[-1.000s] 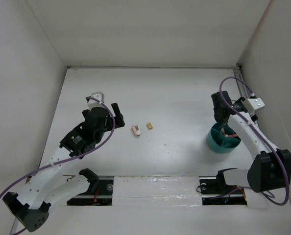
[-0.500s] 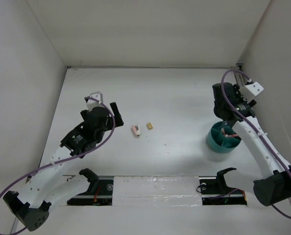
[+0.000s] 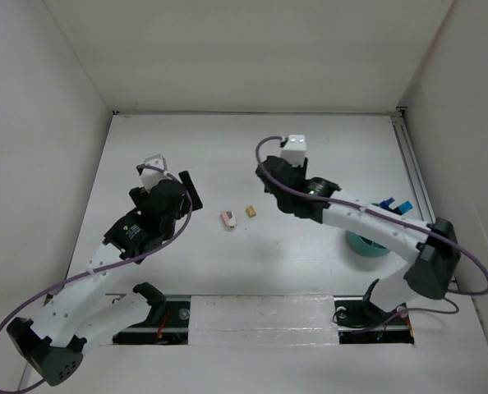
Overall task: Sort the stationery into containers
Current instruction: Pick up the stationery from the center of the board.
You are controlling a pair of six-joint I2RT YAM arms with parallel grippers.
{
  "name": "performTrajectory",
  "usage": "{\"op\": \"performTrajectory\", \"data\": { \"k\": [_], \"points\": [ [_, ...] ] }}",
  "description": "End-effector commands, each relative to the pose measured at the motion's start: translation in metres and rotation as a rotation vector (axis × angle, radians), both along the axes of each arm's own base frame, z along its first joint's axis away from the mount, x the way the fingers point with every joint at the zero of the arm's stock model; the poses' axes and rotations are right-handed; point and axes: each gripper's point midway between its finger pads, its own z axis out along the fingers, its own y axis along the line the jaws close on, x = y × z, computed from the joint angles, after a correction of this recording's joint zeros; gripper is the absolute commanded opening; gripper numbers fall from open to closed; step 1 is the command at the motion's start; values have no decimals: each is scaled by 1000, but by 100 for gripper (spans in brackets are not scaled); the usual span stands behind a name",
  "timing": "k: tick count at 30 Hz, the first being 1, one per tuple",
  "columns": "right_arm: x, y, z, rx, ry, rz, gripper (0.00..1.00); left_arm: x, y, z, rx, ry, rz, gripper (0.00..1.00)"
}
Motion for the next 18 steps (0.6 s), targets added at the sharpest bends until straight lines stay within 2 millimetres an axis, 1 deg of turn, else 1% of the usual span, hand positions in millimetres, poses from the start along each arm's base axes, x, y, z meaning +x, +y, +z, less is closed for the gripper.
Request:
{"op": "performTrajectory", "data": {
  "k": [1, 2, 3, 4, 6, 8, 9, 10, 11, 13, 14, 15, 16, 17, 18],
  "points": [
    [7, 58, 12, 129, -53, 115, 59, 2, 14, 17, -2, -49, 94, 100],
    [4, 73, 10, 153, -39, 161, 61, 3, 16, 16, 11, -48, 106, 100],
    [-1, 87, 17, 164, -52, 184, 61, 2, 18, 15, 8, -39, 128, 100],
    [-2, 94, 13, 148, -52, 184, 61, 3, 20, 16, 6, -45, 143, 100],
    [-6, 102, 18, 152, -64, 193, 62, 2, 24, 9, 29, -23, 167, 100],
    [-11, 109, 20, 161, -53, 222, 65, 3, 30, 10, 27, -26, 210, 100],
    [-13, 111, 23, 162, -48, 251, 65, 5, 30, 8, 31, -21, 223, 100],
    [-14, 109, 19, 142, -43, 257, 67, 4, 32, 7, 36, -18, 234, 100],
    [-17, 107, 30, 148, -56, 278, 68, 3, 32, 3, 53, 0, 233, 100],
    [-23, 107, 27, 141, -40, 318, 76, 5, 36, 2, 73, 6, 265, 100],
    [-25, 107, 31, 144, -42, 334, 80, 4, 38, -1, 84, 14, 278, 100],
    [-27, 104, 32, 150, -47, 335, 82, 4, 40, 2, 78, 8, 291, 100],
    [-28, 106, 28, 154, -42, 345, 82, 5, 40, 0, 83, 10, 303, 100],
    [-30, 102, 24, 152, -40, 345, 82, 4, 41, -1, 89, 16, 303, 100],
    [-32, 102, 26, 167, -45, 354, 83, 4, 41, -1, 89, 17, 303, 100]
  ]
}}
